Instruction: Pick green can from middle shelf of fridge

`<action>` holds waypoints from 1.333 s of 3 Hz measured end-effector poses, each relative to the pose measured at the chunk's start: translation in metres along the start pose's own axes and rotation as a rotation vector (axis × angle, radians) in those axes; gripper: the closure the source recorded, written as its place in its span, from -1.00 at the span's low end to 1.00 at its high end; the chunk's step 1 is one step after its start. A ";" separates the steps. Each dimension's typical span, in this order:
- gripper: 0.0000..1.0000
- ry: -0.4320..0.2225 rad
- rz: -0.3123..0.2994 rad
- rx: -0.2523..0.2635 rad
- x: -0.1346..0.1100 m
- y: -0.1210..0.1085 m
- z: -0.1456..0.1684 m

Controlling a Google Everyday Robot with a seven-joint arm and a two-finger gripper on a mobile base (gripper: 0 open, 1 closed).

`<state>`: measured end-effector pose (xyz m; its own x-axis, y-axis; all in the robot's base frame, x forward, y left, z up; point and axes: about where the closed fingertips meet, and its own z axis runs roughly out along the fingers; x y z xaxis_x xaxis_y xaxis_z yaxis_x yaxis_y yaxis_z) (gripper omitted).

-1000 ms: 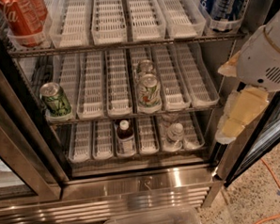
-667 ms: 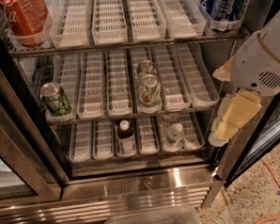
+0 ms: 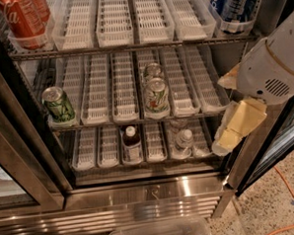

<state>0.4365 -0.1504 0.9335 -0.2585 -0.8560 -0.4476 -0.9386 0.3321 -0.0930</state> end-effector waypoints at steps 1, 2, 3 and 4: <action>-1.00 -0.005 0.002 -0.003 -0.001 0.001 0.001; -1.00 -0.092 0.009 -0.021 -0.025 0.025 0.025; -1.00 -0.092 0.009 -0.021 -0.025 0.025 0.025; -1.00 -0.162 0.044 -0.021 -0.047 0.021 0.045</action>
Offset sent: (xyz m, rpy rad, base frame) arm -0.0338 0.0987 -0.0311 0.2341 -0.0273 0.0396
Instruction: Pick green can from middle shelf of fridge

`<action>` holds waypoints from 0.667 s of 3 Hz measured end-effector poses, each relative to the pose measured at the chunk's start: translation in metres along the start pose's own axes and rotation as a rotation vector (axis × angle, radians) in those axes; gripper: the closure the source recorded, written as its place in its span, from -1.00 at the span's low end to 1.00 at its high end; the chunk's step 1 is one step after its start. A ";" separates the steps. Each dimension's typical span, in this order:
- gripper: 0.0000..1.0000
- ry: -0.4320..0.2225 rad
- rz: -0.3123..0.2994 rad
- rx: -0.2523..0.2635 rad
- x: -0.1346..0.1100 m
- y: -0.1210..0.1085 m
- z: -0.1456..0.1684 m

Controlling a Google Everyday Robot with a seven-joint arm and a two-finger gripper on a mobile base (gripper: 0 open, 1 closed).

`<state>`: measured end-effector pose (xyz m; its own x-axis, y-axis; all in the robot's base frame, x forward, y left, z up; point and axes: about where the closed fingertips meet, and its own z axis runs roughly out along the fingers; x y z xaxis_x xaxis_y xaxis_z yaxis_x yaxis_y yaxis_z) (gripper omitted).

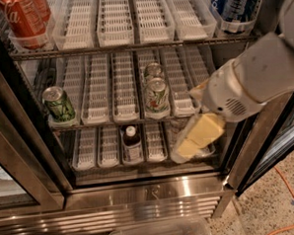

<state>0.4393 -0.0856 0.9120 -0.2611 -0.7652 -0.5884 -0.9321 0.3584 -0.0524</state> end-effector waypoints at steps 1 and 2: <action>-1.00 -0.045 -0.001 0.058 -0.014 -0.013 -0.001; -1.00 -0.045 -0.001 0.058 -0.014 -0.013 -0.001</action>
Offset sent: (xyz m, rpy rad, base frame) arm 0.0155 0.0059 0.0086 0.0289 -0.0590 -0.0309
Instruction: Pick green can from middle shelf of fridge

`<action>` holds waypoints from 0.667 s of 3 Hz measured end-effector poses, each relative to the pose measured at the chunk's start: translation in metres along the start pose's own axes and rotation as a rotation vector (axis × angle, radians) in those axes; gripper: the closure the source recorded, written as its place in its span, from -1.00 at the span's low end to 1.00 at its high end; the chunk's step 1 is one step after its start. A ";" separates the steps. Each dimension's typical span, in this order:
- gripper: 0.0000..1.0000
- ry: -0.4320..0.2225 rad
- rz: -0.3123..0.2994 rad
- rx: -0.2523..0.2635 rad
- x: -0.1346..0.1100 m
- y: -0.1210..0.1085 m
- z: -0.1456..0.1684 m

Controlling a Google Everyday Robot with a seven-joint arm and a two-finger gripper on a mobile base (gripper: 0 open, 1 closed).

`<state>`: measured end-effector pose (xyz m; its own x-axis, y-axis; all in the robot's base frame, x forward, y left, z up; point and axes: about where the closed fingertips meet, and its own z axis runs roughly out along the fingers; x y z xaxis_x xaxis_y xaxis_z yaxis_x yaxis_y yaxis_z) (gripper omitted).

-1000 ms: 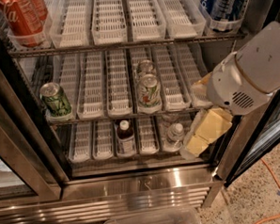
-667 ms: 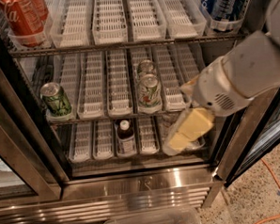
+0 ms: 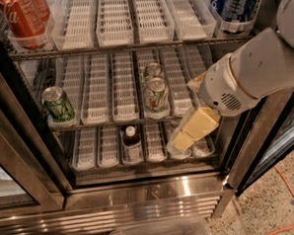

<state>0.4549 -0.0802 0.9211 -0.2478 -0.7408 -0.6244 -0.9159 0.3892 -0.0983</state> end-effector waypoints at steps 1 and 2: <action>-1.00 -0.081 0.099 0.001 -0.005 0.001 0.017; -1.00 -0.195 0.236 0.002 -0.012 0.001 0.038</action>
Offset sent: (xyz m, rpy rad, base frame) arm 0.0280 0.0442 -0.0398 0.4349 0.0958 -0.2858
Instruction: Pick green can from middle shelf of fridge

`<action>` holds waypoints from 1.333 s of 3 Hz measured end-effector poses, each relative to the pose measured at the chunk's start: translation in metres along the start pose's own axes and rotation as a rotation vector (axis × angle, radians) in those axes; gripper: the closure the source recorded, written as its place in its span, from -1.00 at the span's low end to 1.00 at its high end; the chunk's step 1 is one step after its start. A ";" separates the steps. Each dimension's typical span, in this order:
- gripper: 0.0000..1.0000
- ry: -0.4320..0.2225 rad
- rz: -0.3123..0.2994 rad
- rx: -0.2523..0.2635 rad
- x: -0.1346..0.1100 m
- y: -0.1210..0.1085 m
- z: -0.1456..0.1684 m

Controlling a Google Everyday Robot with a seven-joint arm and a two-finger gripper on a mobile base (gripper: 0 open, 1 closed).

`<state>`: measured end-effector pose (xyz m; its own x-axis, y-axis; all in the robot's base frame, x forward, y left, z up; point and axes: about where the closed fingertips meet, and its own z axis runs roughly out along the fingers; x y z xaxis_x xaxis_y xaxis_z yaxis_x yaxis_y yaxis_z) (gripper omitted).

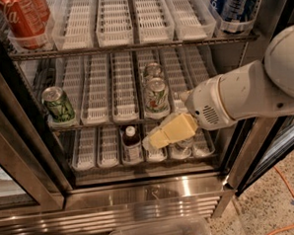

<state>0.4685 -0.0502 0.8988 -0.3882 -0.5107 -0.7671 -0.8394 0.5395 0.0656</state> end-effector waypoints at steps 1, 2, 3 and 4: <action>-1.00 -0.062 0.075 0.001 -0.001 0.000 0.011; -1.00 -0.097 0.116 0.000 -0.002 -0.001 0.018; -1.00 -0.224 0.165 -0.050 -0.056 -0.001 0.055; -1.00 -0.253 0.171 -0.021 -0.063 -0.007 0.055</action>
Offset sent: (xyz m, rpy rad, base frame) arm 0.0143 0.0142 -0.0175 0.1829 0.0442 -0.1197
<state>0.5199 0.0154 0.9112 -0.4200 -0.2292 -0.8781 -0.7788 0.5877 0.2191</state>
